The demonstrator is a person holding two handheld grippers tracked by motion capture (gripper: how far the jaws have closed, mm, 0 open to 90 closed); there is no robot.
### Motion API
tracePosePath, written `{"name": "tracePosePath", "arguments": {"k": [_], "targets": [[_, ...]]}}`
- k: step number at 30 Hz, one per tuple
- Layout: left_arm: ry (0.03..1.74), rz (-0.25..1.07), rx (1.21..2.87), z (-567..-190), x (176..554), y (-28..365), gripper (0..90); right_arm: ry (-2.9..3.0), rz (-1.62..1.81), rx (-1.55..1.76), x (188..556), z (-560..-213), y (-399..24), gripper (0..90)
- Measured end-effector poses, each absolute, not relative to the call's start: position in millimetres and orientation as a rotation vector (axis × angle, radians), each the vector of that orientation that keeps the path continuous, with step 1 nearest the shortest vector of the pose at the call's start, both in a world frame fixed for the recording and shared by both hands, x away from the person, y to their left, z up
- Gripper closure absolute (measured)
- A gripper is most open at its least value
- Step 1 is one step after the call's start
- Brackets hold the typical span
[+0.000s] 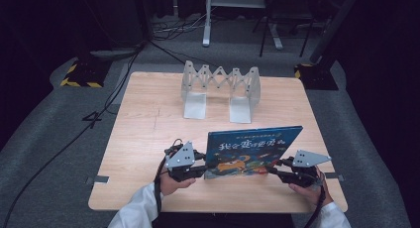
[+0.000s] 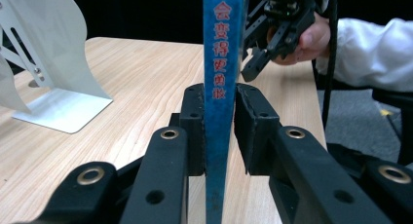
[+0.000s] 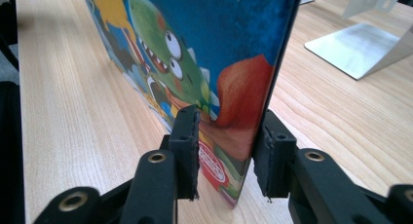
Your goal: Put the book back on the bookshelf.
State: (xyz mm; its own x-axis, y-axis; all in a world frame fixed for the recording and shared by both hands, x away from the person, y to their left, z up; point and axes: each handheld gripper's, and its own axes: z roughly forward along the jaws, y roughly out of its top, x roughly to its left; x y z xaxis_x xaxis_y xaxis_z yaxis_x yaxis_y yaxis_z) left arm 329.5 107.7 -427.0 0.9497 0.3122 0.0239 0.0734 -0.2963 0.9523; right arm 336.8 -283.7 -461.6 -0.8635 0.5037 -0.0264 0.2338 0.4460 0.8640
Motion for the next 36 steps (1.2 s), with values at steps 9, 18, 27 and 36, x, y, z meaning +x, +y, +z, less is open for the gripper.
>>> {"name": "tracePosePath", "arguments": {"k": [9,18,27,36], "targets": [[0.276,0.226,1.821,-422.8,336.9,97.5,67.4,2.45,1.373,0.601,338.0,-460.6,-277.0,69.4],[0.306,0.221,1.804,-426.4,346.3,97.7,65.1,2.47,1.407,0.621,347.7,-460.7,-278.1,69.8],[0.235,0.211,1.833,-433.1,345.6,87.9,72.4,2.468,1.413,0.631,350.1,-461.6,-275.9,66.9],[0.222,0.194,1.807,-436.0,345.5,86.9,77.7,2.449,1.427,0.668,351.3,-463.7,-274.3,64.0]]}}
